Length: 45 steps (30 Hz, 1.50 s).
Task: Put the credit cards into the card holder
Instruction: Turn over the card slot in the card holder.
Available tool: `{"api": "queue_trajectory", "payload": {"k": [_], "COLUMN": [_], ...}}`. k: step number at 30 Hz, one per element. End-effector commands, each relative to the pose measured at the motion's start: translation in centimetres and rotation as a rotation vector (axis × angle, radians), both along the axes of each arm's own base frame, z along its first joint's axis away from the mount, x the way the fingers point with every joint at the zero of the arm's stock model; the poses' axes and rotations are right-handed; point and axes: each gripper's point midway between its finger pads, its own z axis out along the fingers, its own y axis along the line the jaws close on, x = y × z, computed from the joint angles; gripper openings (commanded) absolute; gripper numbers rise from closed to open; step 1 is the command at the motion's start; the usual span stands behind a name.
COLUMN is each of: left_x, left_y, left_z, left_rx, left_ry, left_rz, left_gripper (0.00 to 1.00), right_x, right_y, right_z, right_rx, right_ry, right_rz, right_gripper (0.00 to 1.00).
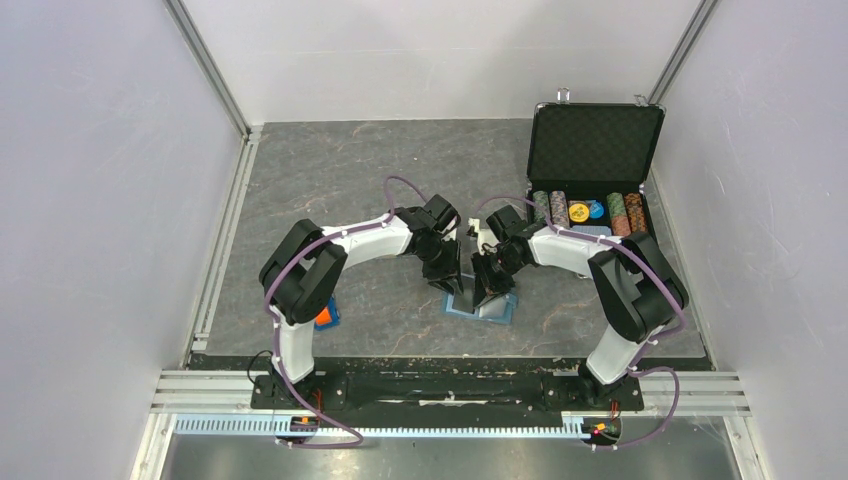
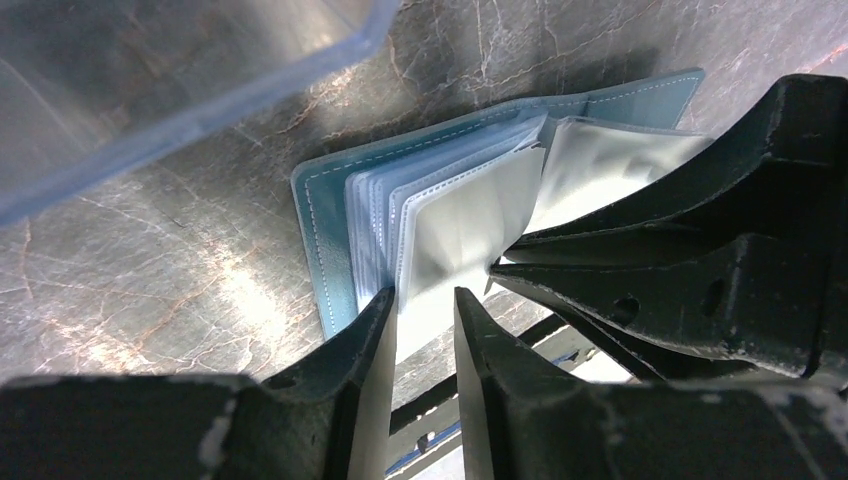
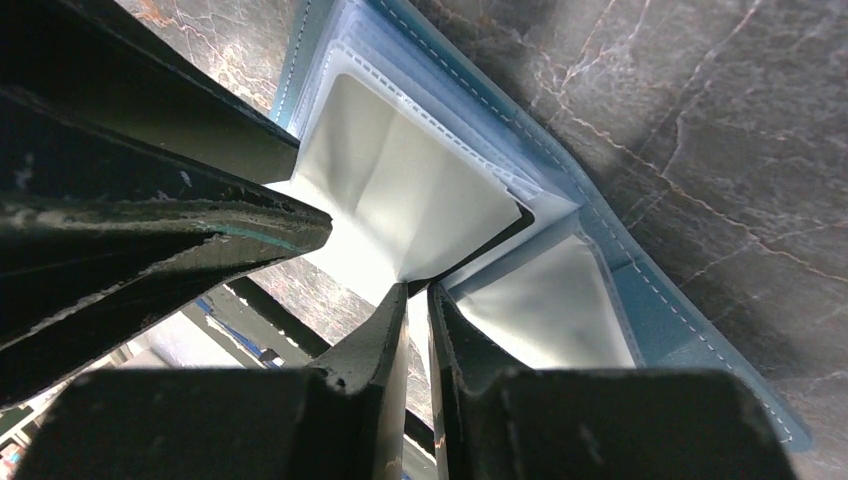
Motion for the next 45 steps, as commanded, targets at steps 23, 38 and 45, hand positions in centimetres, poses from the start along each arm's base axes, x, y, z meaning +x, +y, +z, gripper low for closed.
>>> {"api": "queue_trajectory", "payload": {"k": [23, 38, 45], "left_x": [0.1, -0.4, 0.1], "left_y": [-2.5, -0.7, 1.8], "left_z": [3.2, 1.6, 2.0], "left_rx": [-0.126, -0.042, 0.053], "left_ry": [-0.044, -0.03, -0.065], "left_rz": [-0.052, -0.029, 0.007], "left_gripper": [0.32, 0.02, 0.02], "right_x": [0.0, 2.1, 4.3], "right_y": [0.2, 1.8, 2.1], "right_z": [-0.6, 2.4, 5.7], "right_rx": [0.017, 0.116, 0.197], "right_ry": [0.001, -0.086, -0.156], "right_rz": [0.001, -0.019, -0.072], "right_gripper": [0.11, 0.15, 0.19]}}
